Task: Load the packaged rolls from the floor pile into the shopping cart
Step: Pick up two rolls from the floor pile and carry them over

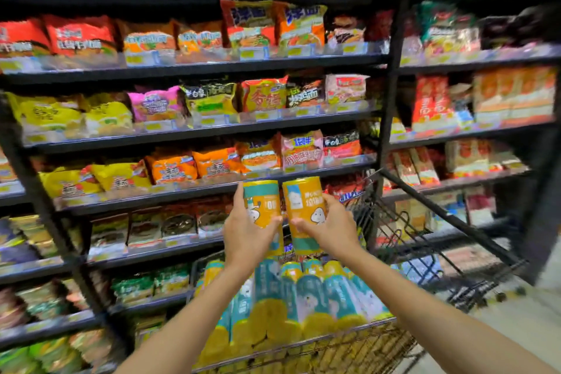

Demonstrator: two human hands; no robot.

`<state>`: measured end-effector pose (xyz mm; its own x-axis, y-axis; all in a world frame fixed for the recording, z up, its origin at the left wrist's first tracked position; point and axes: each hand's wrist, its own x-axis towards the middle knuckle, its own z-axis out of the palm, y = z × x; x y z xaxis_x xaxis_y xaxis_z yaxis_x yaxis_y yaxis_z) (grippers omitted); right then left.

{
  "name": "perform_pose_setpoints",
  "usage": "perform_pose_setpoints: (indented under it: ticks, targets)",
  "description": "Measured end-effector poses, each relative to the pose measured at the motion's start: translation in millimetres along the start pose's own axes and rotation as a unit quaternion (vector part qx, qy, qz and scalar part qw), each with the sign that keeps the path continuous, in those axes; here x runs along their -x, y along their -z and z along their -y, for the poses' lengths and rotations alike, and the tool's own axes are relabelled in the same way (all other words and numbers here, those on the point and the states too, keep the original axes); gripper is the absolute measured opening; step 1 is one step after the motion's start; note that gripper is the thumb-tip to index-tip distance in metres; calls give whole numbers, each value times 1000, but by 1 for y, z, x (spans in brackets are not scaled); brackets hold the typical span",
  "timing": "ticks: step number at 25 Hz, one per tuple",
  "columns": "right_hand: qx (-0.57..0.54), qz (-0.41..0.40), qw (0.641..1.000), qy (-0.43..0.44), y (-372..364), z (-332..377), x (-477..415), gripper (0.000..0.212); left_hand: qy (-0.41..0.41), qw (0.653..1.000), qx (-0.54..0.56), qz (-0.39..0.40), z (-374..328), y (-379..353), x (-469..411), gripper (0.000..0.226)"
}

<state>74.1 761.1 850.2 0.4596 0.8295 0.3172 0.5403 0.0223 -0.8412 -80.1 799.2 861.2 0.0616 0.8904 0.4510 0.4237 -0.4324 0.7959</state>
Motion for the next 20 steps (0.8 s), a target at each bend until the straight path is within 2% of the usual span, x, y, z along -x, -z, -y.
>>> perform_pose_setpoints:
  ticks: [5, 11, 14, 18, 20]
  targets:
    - [24, -20, 998, -61, 32, -67, -57, 54, 37, 998, 5, 58, 5, -101, -33, 102]
    - [51, -24, 990, -132, 42, -151, -124, 49, 90, 989, -6, 116, 34, -214, -64, 99]
    - [66, 3, 984, -166, 39, -187, -152, 45, 134, 982, -24, 134, 52, -258, -76, 103]
    - [105, 49, 966, -233, 27, -240, -169, 60, 193, 962, -68, 179, 83, -304, -84, 105]
    - [119, 77, 953, -266, 21, -260, -167, 60, 235, 948, -85, 195, 98, -319, -80, 104]
